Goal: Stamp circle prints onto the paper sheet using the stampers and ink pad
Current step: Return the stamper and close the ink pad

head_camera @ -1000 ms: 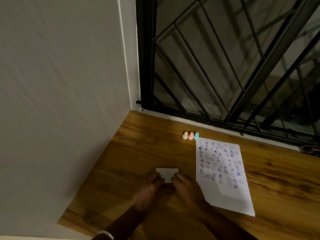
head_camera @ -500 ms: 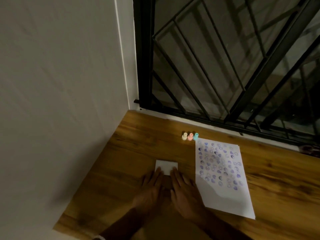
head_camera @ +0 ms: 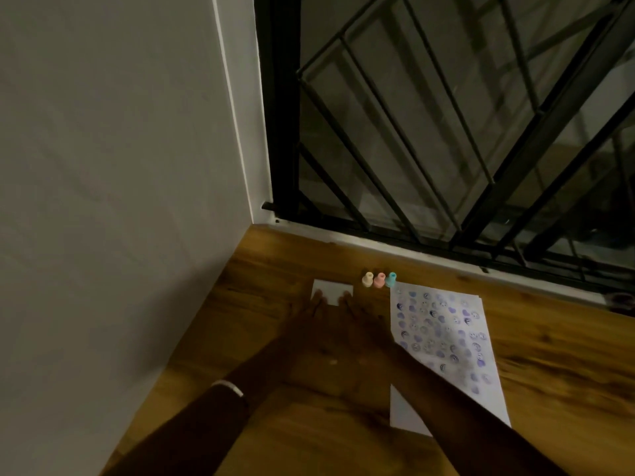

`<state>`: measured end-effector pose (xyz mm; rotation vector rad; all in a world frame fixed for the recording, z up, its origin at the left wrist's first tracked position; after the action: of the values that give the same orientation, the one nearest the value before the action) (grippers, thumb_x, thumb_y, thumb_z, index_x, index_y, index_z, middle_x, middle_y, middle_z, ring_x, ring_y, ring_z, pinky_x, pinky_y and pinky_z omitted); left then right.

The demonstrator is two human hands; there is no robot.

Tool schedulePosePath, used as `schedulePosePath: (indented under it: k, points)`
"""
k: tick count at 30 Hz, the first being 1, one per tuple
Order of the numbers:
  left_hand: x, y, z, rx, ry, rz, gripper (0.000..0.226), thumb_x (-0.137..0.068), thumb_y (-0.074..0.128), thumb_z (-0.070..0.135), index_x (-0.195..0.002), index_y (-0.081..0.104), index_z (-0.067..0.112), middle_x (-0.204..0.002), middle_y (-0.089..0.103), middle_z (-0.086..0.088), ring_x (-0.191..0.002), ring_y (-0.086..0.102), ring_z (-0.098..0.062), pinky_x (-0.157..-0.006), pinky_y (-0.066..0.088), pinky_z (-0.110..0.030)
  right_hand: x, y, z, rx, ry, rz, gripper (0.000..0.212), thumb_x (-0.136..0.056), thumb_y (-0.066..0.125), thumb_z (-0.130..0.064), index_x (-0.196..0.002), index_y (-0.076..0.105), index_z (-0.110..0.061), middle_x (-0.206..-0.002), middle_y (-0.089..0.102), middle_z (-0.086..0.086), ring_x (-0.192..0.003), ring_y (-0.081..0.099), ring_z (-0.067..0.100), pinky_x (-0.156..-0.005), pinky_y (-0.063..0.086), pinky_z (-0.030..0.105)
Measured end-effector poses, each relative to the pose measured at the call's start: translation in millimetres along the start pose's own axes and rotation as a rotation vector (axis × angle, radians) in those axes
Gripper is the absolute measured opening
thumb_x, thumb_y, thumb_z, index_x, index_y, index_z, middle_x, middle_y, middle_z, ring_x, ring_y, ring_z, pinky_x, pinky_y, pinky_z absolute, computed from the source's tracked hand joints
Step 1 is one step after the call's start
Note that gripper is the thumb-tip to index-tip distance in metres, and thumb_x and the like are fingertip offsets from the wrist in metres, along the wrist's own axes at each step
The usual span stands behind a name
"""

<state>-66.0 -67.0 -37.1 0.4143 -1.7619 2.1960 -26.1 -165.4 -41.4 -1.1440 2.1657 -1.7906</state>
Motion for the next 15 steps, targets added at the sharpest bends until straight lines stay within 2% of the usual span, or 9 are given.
schedulePosePath:
  k: [4,8,11,15]
  points:
    - [-24,-5,-7,-0.042,-0.032,-0.064,0.142,-0.058,0.078,0.066,-0.15,-0.019,0.018,-0.158,-0.026,-0.011,-0.142,-0.024,-0.043,-0.115,-0.007,-0.066,-19,-5,7,-0.039,0.034,-0.014,0.103,-0.08,0.048,-0.071,-0.149,-0.012,-0.024,-0.16,-0.019,0.003,-0.147,-0.012,0.031,-0.119,0.003,0.055]
    - [-35,-6,-5,-0.082,-0.058,-0.127,0.15,-0.052,0.084,0.062,-0.148,-0.024,0.021,-0.156,-0.031,-0.011,-0.142,-0.024,-0.045,-0.116,0.001,-0.066,-24,-8,14,-0.051,0.03,0.05,0.105,-0.079,0.048,-0.071,-0.149,-0.014,-0.025,-0.159,-0.021,0.002,-0.146,-0.016,0.031,-0.118,-0.001,0.054]
    - [-37,-9,-4,-0.085,-0.068,-0.129,0.15,-0.053,0.085,0.058,-0.148,-0.025,0.022,-0.156,-0.032,-0.01,-0.142,-0.025,-0.043,-0.117,-0.002,-0.065,-29,-6,18,-0.024,0.039,0.078,0.103,-0.079,0.045,-0.072,-0.149,-0.014,-0.026,-0.159,-0.021,0.002,-0.146,-0.017,0.031,-0.118,0.0,0.055]
    - [-36,-7,-6,-0.099,-0.033,-0.075,0.15,-0.052,0.082,0.065,-0.148,-0.024,0.022,-0.156,-0.032,-0.011,-0.141,-0.03,-0.04,-0.115,-0.012,-0.065,-26,-2,17,-0.018,0.05,0.115,0.107,-0.075,0.041,-0.078,-0.147,-0.02,-0.028,-0.158,-0.025,0.0,-0.145,-0.021,0.029,-0.119,-0.003,0.055]
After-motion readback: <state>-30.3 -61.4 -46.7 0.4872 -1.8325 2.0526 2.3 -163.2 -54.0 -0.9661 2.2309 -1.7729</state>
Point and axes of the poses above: each hand's wrist, its own x-axis away from the middle knuckle, its own y-axis out of the palm, z = x × y, the point moved 9 cm from there along -x, towards the middle knuckle
